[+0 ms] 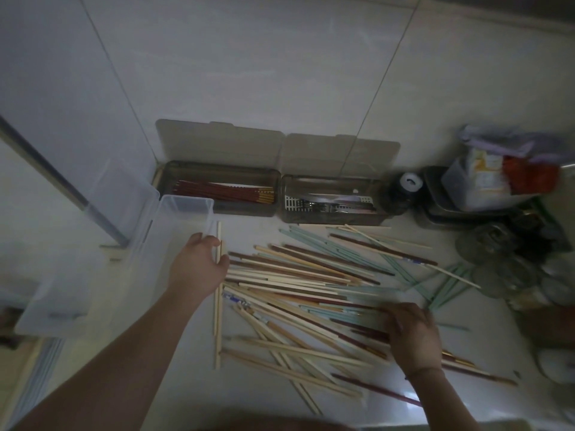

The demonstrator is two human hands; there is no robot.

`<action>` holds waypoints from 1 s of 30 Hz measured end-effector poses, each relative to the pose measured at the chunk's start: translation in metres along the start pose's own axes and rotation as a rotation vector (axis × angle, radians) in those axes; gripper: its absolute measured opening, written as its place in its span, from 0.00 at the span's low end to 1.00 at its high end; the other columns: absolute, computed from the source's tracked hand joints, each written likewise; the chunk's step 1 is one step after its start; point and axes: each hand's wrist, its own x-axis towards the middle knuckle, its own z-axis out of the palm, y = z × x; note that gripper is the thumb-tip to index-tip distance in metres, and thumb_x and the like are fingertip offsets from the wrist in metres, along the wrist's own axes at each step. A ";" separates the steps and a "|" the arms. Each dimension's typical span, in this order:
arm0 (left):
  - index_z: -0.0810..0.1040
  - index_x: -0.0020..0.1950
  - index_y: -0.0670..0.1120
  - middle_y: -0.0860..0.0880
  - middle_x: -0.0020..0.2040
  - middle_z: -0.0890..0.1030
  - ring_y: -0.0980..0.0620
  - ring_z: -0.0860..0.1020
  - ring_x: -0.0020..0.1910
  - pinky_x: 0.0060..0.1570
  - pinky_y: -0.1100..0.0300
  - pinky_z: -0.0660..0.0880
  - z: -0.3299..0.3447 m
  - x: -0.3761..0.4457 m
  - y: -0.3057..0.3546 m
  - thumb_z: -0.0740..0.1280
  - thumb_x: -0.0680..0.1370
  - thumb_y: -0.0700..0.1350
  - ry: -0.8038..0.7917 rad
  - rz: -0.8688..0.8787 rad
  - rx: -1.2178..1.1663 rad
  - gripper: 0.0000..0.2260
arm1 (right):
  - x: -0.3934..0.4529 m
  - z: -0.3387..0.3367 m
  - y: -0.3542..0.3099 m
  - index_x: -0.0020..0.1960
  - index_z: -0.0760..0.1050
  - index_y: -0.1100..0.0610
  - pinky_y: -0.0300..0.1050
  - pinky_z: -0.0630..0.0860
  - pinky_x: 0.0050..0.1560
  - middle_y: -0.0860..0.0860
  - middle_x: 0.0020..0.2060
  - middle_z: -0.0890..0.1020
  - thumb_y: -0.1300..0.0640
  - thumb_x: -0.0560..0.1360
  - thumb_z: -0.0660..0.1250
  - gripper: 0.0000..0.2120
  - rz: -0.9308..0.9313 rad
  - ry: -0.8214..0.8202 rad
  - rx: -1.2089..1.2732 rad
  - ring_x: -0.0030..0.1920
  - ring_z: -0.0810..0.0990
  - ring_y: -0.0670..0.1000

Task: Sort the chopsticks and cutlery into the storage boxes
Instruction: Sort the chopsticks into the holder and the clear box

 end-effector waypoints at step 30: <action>0.77 0.60 0.48 0.47 0.60 0.73 0.44 0.79 0.50 0.50 0.54 0.75 0.001 -0.001 -0.004 0.67 0.75 0.53 -0.009 -0.015 -0.012 0.16 | 0.178 0.005 -0.169 0.45 0.72 0.58 0.34 0.72 0.22 0.55 0.37 0.78 0.67 0.75 0.66 0.06 0.542 0.122 1.251 0.27 0.78 0.43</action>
